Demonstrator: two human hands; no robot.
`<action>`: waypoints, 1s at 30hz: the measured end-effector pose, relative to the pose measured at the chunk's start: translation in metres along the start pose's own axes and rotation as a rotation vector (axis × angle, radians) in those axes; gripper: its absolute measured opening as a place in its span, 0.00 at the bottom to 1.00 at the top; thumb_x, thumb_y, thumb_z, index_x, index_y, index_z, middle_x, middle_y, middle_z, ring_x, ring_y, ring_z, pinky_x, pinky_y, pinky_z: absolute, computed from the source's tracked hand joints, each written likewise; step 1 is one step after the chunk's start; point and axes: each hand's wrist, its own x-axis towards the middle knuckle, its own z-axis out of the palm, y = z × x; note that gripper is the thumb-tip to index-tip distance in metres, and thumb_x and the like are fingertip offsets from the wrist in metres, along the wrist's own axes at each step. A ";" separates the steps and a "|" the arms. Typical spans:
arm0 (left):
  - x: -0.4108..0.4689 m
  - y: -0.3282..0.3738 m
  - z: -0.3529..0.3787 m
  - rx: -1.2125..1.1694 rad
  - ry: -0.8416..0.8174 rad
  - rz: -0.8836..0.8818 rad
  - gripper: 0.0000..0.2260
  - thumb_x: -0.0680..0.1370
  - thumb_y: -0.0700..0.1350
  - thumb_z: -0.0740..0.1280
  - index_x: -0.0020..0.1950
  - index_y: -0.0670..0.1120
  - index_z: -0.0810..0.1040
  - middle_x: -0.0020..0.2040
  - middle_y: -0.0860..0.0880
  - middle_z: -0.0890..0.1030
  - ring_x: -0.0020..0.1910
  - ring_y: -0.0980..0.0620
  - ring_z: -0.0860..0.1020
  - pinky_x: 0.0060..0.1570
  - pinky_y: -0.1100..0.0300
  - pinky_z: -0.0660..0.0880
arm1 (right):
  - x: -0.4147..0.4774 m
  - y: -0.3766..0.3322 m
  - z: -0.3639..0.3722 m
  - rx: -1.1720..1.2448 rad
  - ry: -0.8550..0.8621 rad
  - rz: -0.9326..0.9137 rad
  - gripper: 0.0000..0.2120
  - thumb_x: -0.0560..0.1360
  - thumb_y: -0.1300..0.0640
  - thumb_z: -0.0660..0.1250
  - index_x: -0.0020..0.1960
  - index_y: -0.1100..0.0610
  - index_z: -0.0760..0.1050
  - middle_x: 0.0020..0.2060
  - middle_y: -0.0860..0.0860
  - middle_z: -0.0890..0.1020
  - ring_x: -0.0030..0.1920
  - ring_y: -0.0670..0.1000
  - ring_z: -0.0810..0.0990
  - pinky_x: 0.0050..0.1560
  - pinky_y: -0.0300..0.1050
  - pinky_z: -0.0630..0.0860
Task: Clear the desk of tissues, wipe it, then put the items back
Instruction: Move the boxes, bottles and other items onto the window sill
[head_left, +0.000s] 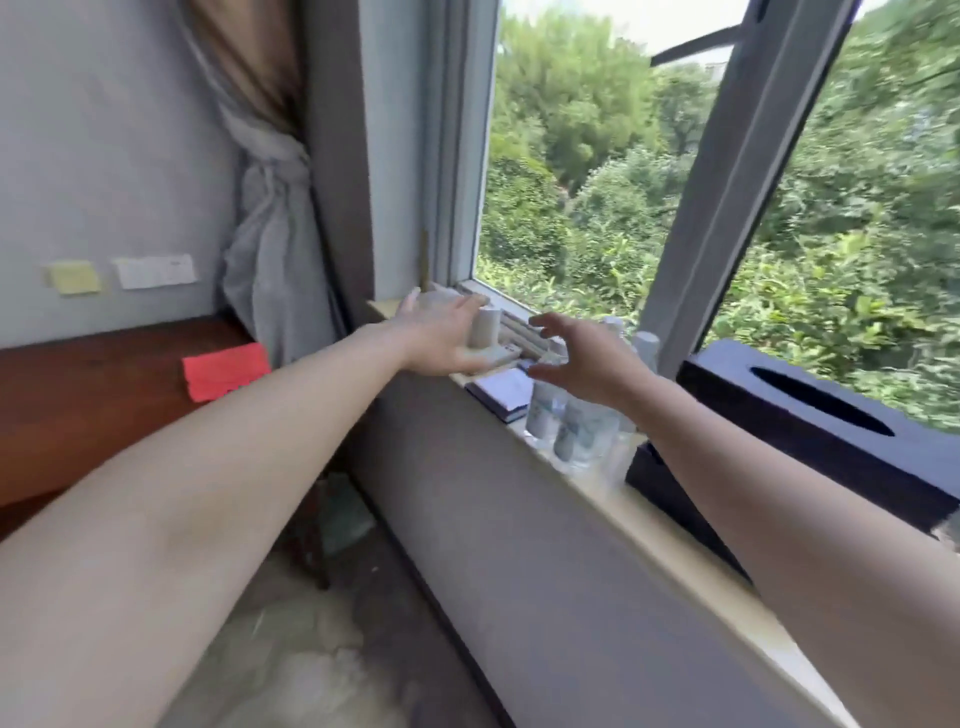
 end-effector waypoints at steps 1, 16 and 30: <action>-0.012 -0.017 0.001 -0.015 -0.016 -0.044 0.39 0.78 0.63 0.63 0.80 0.50 0.47 0.80 0.50 0.57 0.77 0.49 0.60 0.74 0.37 0.45 | 0.010 -0.013 0.009 0.019 -0.009 -0.029 0.31 0.73 0.47 0.71 0.73 0.49 0.66 0.66 0.48 0.76 0.64 0.54 0.75 0.62 0.52 0.73; -0.138 -0.269 -0.010 0.073 -0.154 -0.518 0.42 0.78 0.61 0.63 0.81 0.48 0.42 0.81 0.49 0.47 0.80 0.51 0.50 0.73 0.36 0.36 | 0.181 -0.213 0.135 0.131 -0.200 -0.402 0.37 0.72 0.46 0.72 0.76 0.51 0.60 0.70 0.50 0.72 0.69 0.56 0.70 0.66 0.55 0.69; -0.261 -0.445 0.015 -0.060 -0.151 -0.940 0.40 0.79 0.61 0.62 0.81 0.51 0.41 0.81 0.48 0.47 0.80 0.48 0.48 0.74 0.37 0.37 | 0.309 -0.412 0.259 0.152 -0.351 -0.663 0.36 0.73 0.46 0.71 0.75 0.49 0.59 0.68 0.53 0.74 0.67 0.58 0.71 0.65 0.54 0.70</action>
